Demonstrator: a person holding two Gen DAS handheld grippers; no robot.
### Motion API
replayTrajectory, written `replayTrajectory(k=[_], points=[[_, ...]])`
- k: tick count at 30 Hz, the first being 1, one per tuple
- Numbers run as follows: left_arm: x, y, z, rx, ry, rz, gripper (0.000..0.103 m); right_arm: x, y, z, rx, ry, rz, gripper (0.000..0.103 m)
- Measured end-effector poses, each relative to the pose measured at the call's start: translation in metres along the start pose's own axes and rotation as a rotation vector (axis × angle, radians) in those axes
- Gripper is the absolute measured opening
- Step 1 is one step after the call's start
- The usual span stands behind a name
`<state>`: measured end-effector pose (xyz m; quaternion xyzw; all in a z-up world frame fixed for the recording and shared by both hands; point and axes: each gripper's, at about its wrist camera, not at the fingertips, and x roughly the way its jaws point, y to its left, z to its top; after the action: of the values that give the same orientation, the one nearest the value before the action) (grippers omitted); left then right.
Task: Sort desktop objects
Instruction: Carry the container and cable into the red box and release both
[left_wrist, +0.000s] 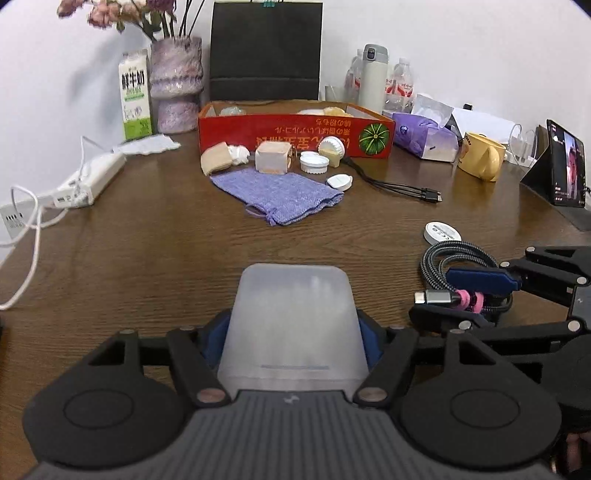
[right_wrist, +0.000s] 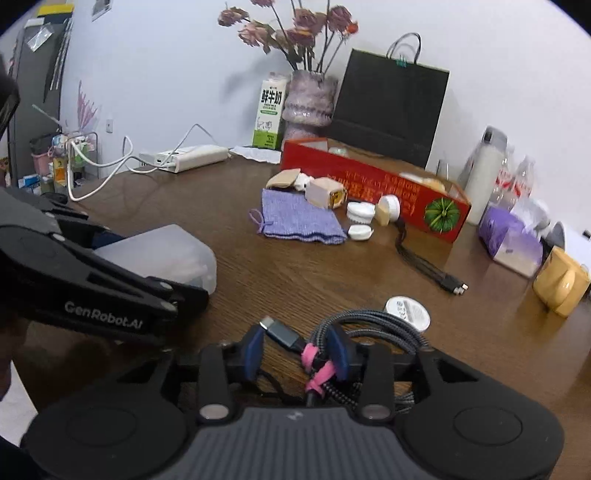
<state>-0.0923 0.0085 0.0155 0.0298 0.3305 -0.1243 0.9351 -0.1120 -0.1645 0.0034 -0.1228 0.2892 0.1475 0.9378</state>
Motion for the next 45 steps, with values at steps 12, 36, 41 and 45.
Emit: replayTrajectory(k=[12, 36, 41, 45], points=[[-0.028, 0.004, 0.027, -0.065, -0.105, -0.05, 0.066, -0.035, -0.067, 0.024, 0.321, -0.09, 0.09, 0.018], [0.098, 0.04, 0.262, -0.08, -0.196, 0.002, 0.066, 0.052, -0.177, 0.216, 0.3, -0.313, 0.035, 0.01], [0.171, 0.064, 0.301, -0.101, -0.128, 0.014, 0.066, 0.122, -0.221, 0.26, 0.394, -0.235, 0.094, 0.01], [0.237, 0.068, 0.309, -0.164, 0.063, -0.039, 0.066, 0.194, -0.239, 0.27, 0.481, -0.101, 0.097, 0.01]])
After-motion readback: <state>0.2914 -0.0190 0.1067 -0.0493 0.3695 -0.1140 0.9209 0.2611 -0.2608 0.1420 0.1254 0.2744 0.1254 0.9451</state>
